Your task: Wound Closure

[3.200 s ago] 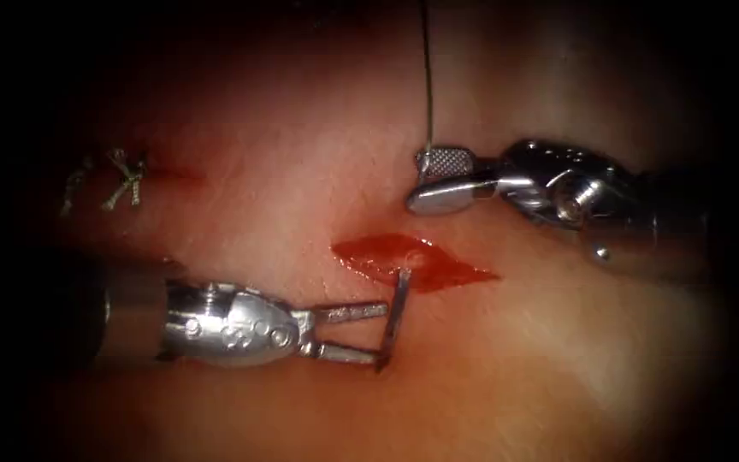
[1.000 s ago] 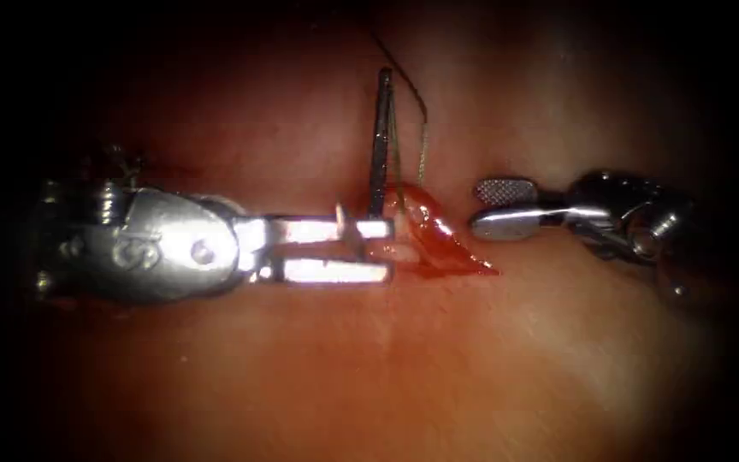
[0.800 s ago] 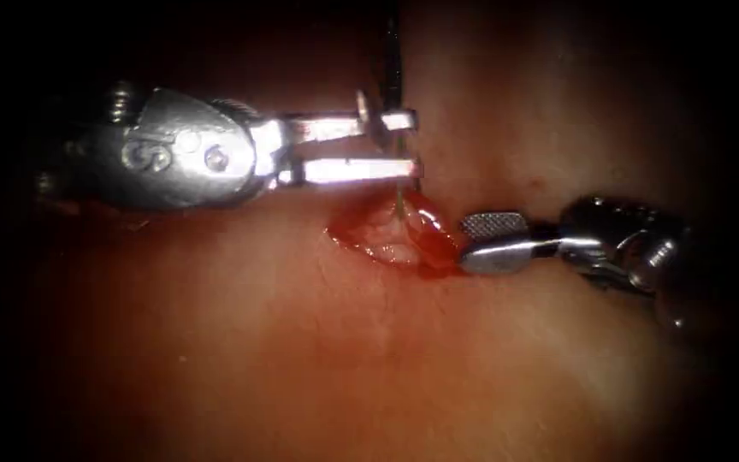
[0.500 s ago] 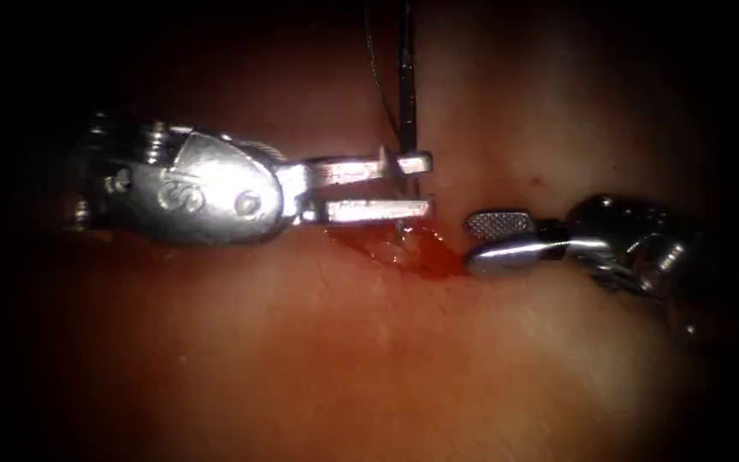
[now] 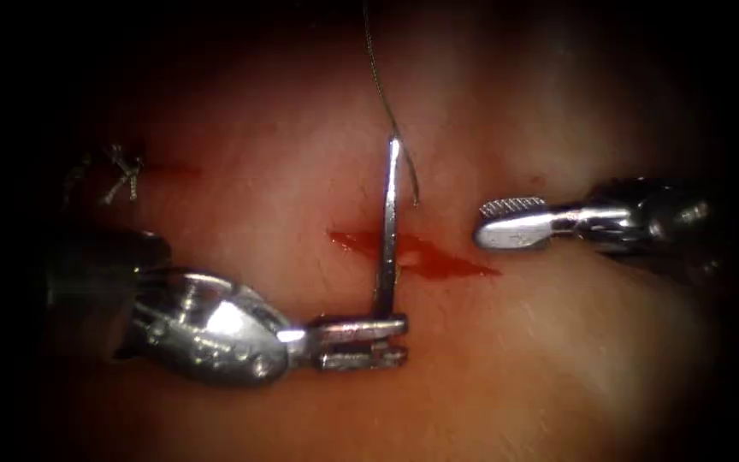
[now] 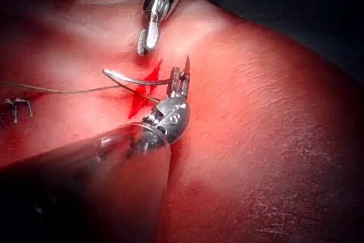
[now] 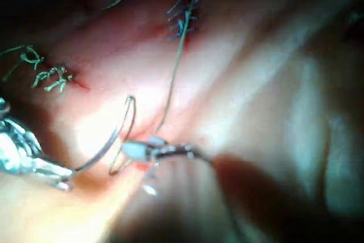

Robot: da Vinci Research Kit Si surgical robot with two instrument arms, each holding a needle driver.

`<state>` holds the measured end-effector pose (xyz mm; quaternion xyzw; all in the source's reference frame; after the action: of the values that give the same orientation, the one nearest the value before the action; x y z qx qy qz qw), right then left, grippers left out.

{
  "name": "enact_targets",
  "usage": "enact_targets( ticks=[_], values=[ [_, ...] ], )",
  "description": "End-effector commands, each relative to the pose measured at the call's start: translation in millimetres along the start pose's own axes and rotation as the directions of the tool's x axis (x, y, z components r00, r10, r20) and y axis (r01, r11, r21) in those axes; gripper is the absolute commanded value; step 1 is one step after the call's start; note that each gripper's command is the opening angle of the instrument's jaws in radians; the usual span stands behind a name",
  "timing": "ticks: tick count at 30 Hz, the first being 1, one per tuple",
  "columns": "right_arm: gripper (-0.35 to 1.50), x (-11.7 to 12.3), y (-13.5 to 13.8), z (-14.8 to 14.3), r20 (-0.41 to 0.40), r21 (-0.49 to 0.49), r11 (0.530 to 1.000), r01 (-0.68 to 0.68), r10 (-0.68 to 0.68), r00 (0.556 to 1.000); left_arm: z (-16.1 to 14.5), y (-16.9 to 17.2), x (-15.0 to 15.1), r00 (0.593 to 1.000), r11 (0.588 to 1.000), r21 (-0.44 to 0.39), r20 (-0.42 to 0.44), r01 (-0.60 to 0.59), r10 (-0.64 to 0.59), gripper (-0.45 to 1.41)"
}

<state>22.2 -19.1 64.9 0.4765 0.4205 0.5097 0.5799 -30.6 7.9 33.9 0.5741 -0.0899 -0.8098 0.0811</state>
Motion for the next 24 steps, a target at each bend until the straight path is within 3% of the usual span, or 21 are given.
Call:
enact_targets(
  ticks=[1,10,16,24],
  values=[
    [0.52,0.2,0.4,1.6,0.001,0.006,1.0,-0.01,0.01,1.0,0.8,0.2,-0.3,1.0,1.0,-0.001,-0.001,-0.01,0.01,-0.45],
    [0.81,-0.9,0.2,4.3,0.003,0.015,0.999,-0.047,0.047,0.999,1.2,0.4,0.3,0.997,0.997,-0.002,0.008,-0.078,0.078,-0.45],
    [0.76,-0.7,0.1,5.2,-0.004,0.015,0.999,-0.048,0.048,0.999,1.4,0.5,0.7,0.996,0.996,0.0,0.011,-0.089,0.089,-0.45],
    [0.56,-0.7,-0.1,5.9,-0.004,0.019,0.999,-0.048,0.048,0.999,1.6,0.5,0.8,0.996,0.996,0.003,0.015,-0.088,0.088,-0.45]
  ],
)
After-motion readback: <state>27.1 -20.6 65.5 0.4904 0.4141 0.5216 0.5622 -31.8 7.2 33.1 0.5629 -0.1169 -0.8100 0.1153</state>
